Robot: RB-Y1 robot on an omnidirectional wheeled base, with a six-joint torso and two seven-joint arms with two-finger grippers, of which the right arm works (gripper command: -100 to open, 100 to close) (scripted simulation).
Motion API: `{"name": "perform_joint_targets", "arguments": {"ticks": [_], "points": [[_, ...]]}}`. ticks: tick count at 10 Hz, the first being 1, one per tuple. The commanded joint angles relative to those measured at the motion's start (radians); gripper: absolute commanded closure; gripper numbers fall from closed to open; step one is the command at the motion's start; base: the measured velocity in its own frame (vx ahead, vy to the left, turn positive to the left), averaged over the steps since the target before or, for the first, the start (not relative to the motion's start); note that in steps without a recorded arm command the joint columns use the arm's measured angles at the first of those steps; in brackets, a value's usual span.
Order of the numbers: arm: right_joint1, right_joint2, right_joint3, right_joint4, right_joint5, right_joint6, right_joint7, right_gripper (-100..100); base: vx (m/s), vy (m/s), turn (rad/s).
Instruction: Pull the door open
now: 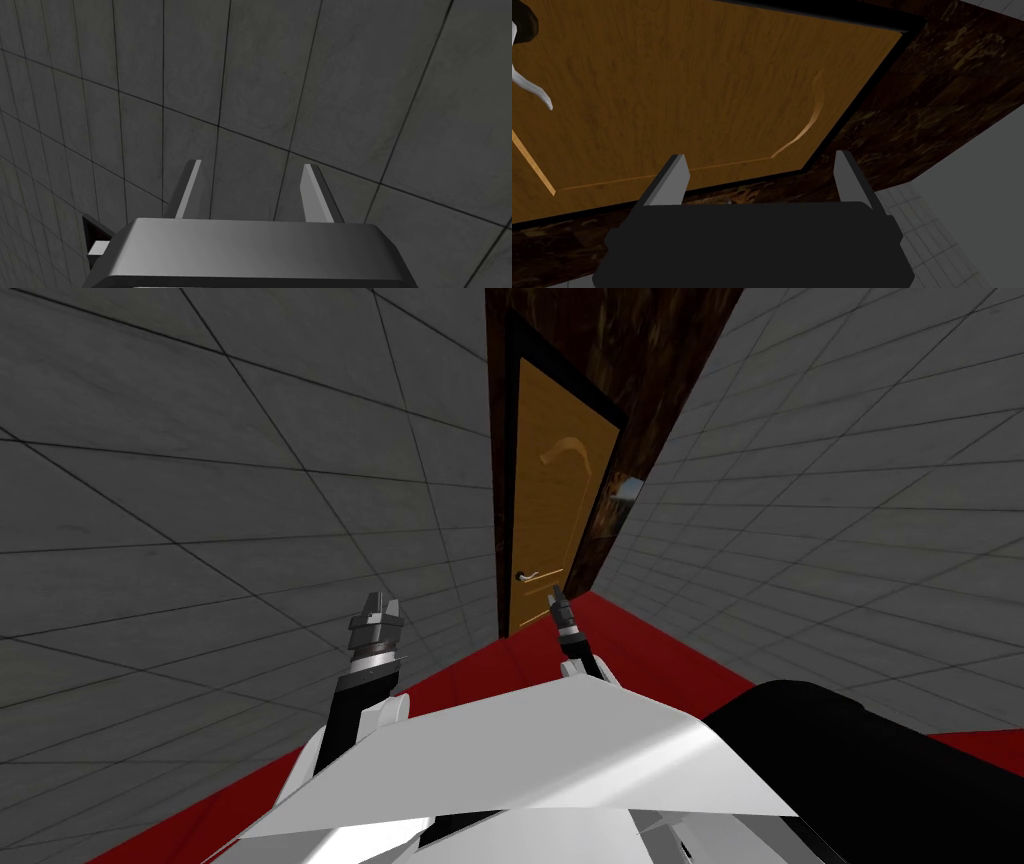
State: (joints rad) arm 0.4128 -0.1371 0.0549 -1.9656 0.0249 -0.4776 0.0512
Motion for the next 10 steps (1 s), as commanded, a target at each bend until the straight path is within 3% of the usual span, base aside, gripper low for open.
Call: {"name": "perform_joint_targets", "arguments": {"ticks": [1,2,7,8,9,10], "points": [[-0.016,-0.012,0.002,0.050,-0.006,-0.015,-0.013,-100,0.054,-0.044,0.110],[-0.016,-0.012,0.002,0.058,-0.006,-0.015,-0.013,-100,0.041,-0.039,0.059],[-0.068,-0.052,-0.002,0.192,-0.025,-0.049,-0.052,-100,0.043,-0.040,0.096],[-0.068,-0.052,-0.002,0.211,-0.025,-0.049,-0.052,-100,0.038,-0.040,0.070],[-0.086,-0.066,-0.003,0.246,-0.032,-0.061,-0.066,-100,0.052,-0.057,0.091],[-0.086,-0.066,-0.003,0.263,-0.032,-0.061,-0.066,-100,0.042,-0.046,0.078]]}}
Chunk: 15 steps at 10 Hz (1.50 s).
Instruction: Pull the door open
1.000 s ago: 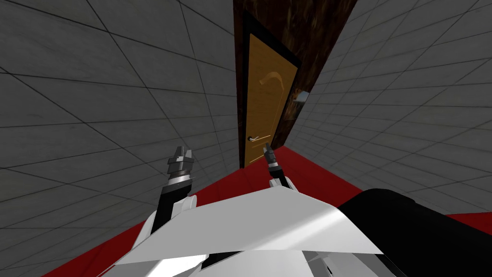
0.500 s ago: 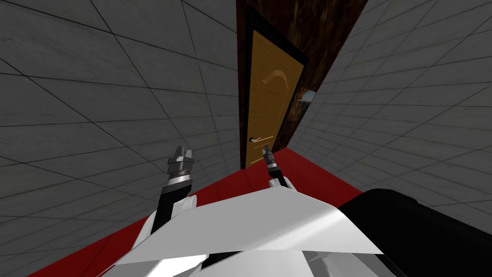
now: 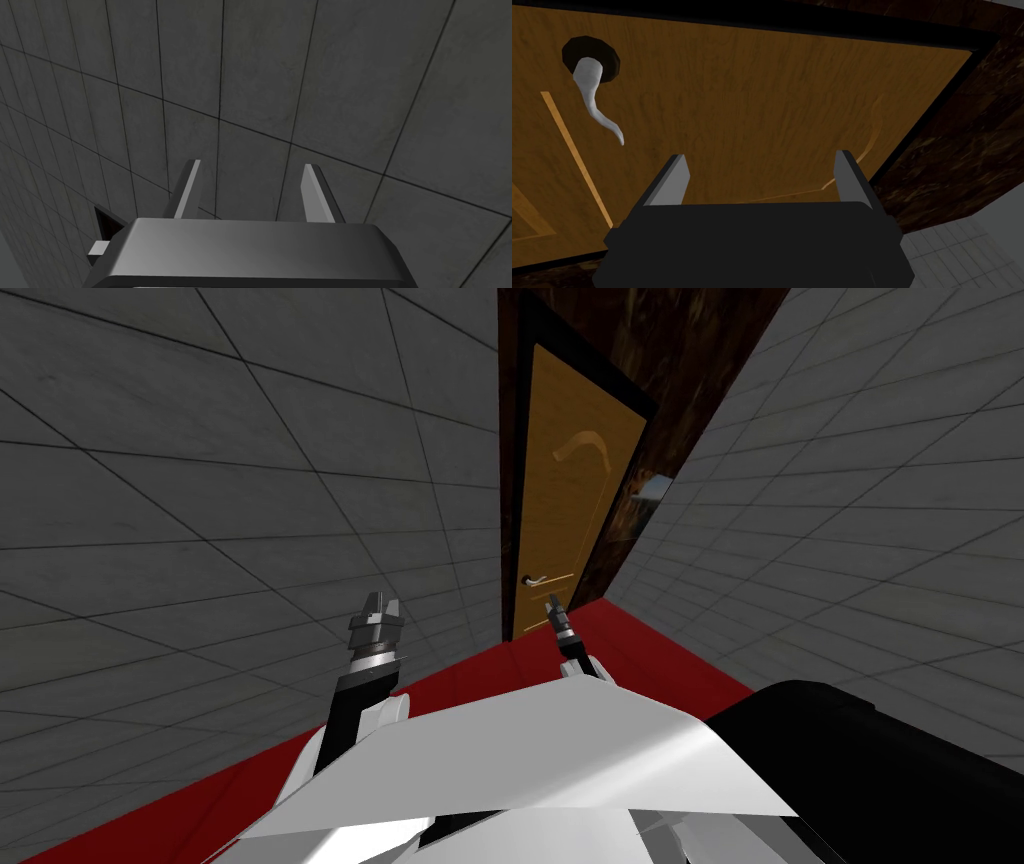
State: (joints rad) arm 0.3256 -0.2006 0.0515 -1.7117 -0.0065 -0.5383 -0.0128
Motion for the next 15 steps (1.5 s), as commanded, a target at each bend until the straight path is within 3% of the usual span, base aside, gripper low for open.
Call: {"name": "perform_joint_targets", "arguments": {"ticks": [1,6,8,9,10,15], "points": [[-0.018,-0.016,0.000,0.050,-0.008,-0.012,-0.016,-100,0.040,-0.048,0.141],[-0.054,-0.044,-0.003,0.170,-0.021,-0.036,-0.044,-100,0.037,-0.041,0.088],[-0.090,-0.071,-0.005,0.253,-0.035,-0.059,-0.071,-100,0.053,-0.059,0.172],[-0.090,-0.071,-0.005,0.276,-0.035,-0.059,-0.071,-100,0.047,-0.066,0.056],[-0.108,-0.084,-0.006,0.316,-0.042,-0.071,-0.084,-100,0.046,-0.056,0.105],[-0.142,-0.110,-0.008,0.427,-0.055,-0.093,-0.110,-100,0.033,-0.045,0.081]]}}
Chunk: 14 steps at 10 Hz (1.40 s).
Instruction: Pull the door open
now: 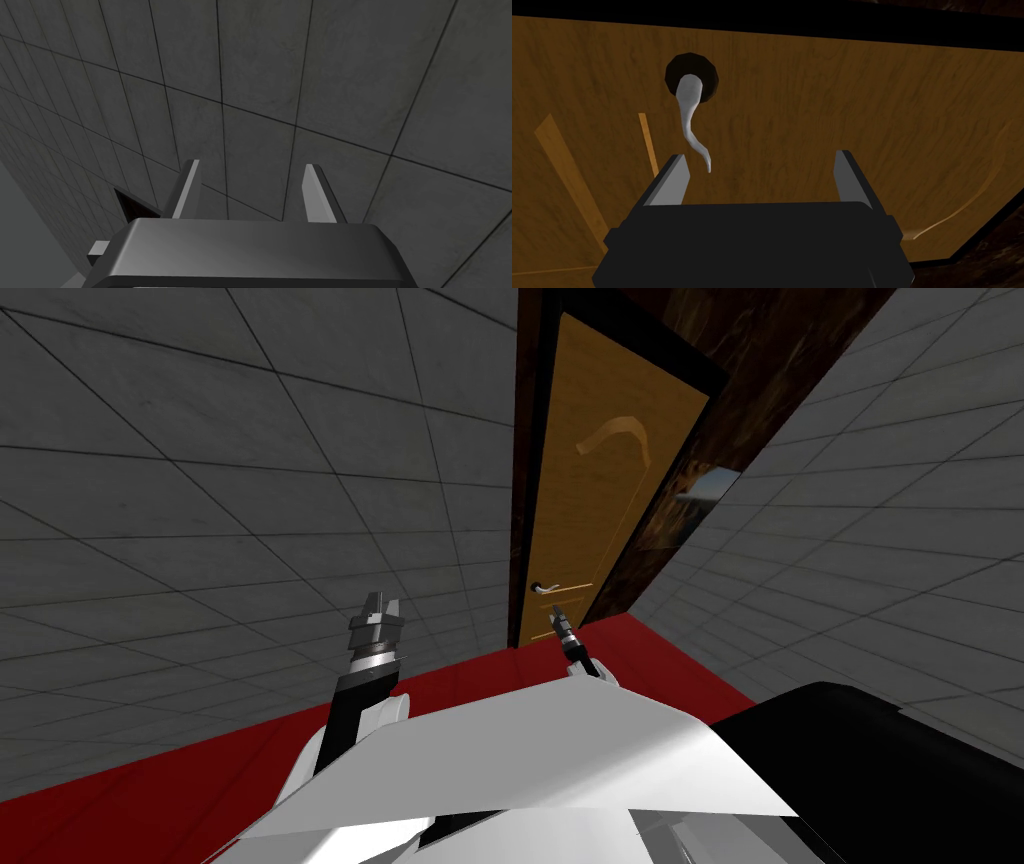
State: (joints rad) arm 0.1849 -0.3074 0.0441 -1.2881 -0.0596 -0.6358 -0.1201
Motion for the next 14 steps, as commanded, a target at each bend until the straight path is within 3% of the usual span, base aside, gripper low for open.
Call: {"name": "perform_joint_targets", "arguments": {"ticks": [1,2,5,6,10,14], "points": [[-0.018,-0.016,-0.002,0.050,-0.008,-0.006,-0.015,-100,0.030,-0.051,0.116],[-0.018,-0.016,-0.002,0.052,-0.008,-0.006,-0.015,-100,0.035,-0.045,0.059],[-0.048,-0.039,-0.004,0.137,-0.019,-0.026,-0.038,-100,0.035,-0.041,0.087],[-0.048,-0.039,-0.004,0.141,-0.019,-0.026,-0.038,-100,0.034,-0.048,0.052],[-0.098,-0.077,-0.007,0.287,-0.038,-0.058,-0.076,-100,0.045,-0.070,0.121],[-0.130,-0.101,-0.009,0.381,-0.050,-0.079,-0.100,-100,0.041,-0.058,0.086]]}}
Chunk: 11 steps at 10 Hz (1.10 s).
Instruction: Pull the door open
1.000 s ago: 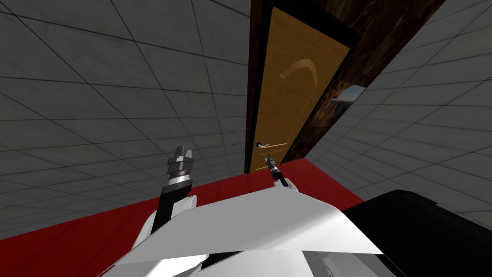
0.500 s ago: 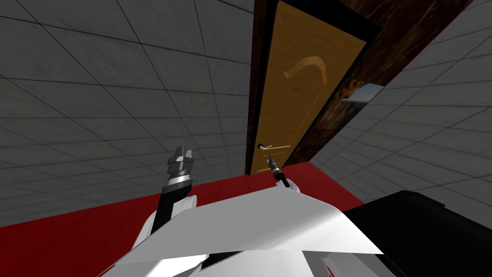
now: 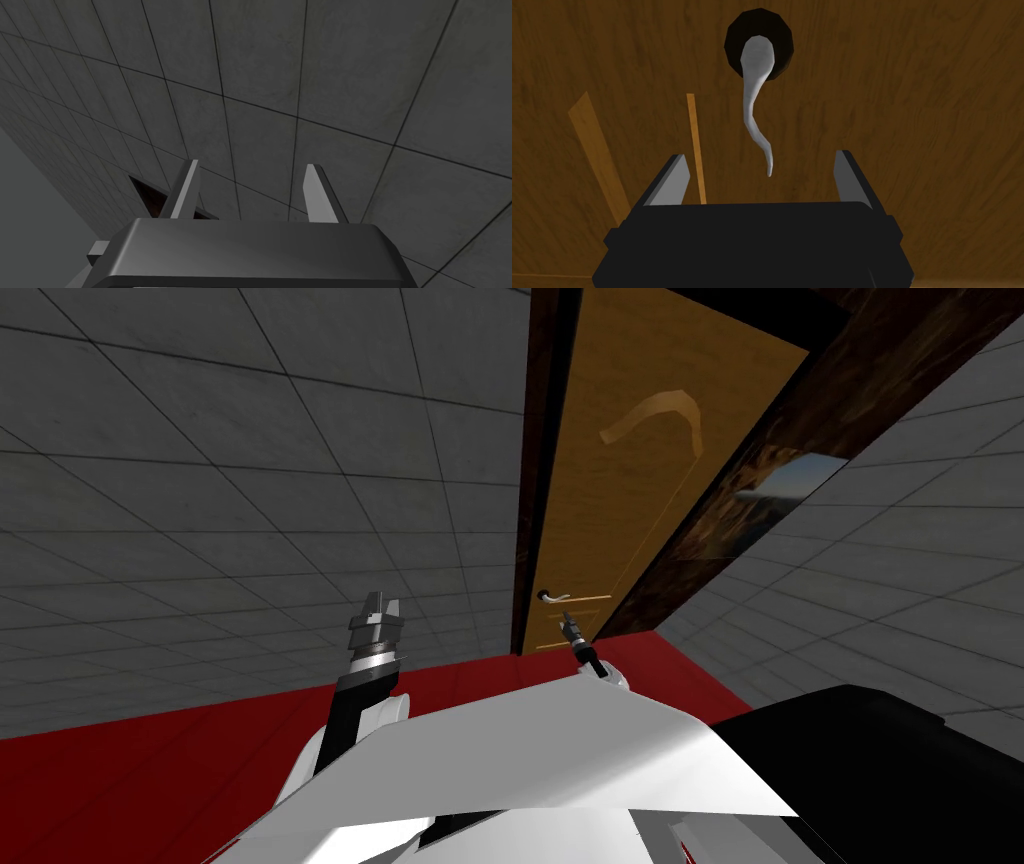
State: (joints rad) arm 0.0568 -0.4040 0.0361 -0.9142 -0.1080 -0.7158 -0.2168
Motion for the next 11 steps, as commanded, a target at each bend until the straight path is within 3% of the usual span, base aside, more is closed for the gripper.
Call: {"name": "perform_joint_targets", "arguments": {"ticks": [1,2,8,10,11], "points": [[-0.009,-0.010,-0.001,0.028,-0.005,-0.004,-0.009,-100,0.027,-0.037,0.075],[-0.007,-0.006,-0.001,0.019,-0.003,-0.003,-0.005,-100,0.012,-0.016,0.017],[-0.016,-0.025,-0.063,0.094,-0.032,-0.028,-0.010,-100,0.185,-0.011,0.151],[-0.020,-0.023,-0.065,0.096,-0.033,-0.025,-0.007,-100,0.156,-0.029,0.064],[-0.020,-0.023,-0.065,0.096,-0.033,-0.025,-0.007,100,-0.012,0.002,-0.016]]}}
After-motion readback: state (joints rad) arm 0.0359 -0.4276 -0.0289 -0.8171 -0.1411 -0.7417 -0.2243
